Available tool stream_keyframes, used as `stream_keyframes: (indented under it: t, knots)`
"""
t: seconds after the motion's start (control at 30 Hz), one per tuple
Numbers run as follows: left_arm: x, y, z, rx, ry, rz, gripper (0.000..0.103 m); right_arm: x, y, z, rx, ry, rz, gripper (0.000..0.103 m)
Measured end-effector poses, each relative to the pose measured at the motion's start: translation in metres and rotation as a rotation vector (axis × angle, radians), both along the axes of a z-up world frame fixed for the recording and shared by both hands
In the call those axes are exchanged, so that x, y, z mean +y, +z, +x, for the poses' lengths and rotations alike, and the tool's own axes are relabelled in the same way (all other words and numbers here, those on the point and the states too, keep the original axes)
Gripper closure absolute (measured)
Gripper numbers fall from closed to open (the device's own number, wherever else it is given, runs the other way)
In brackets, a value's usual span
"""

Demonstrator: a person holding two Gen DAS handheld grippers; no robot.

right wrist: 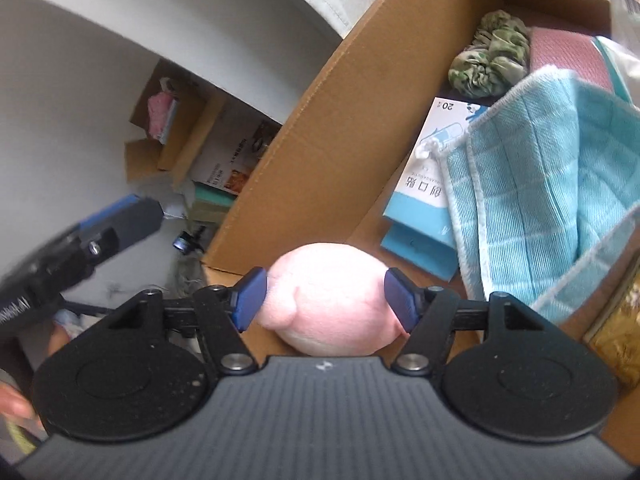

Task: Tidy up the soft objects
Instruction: 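Lower both tools into the box and open them to release packet and plush, then move the right tool to the white yogurt cup and grasp it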

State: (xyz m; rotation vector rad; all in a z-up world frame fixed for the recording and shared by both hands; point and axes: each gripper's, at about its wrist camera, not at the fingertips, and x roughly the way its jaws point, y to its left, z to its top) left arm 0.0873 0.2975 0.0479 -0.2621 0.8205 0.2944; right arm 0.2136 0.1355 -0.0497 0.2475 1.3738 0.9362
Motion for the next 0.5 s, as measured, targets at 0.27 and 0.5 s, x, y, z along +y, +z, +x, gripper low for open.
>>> stream_keyframes:
  t: [0.27,0.5]
  knots:
    - [-0.040,0.027,-0.018,-0.048,-0.037,0.018,0.018,-0.072,0.052,-0.012,-0.033,-0.039,0.115,0.034]
    - [-0.134,0.044,-0.042,-0.139,-0.246,0.040,0.010,-0.200,0.118,-0.062,-0.195,-0.083,0.221,0.021]
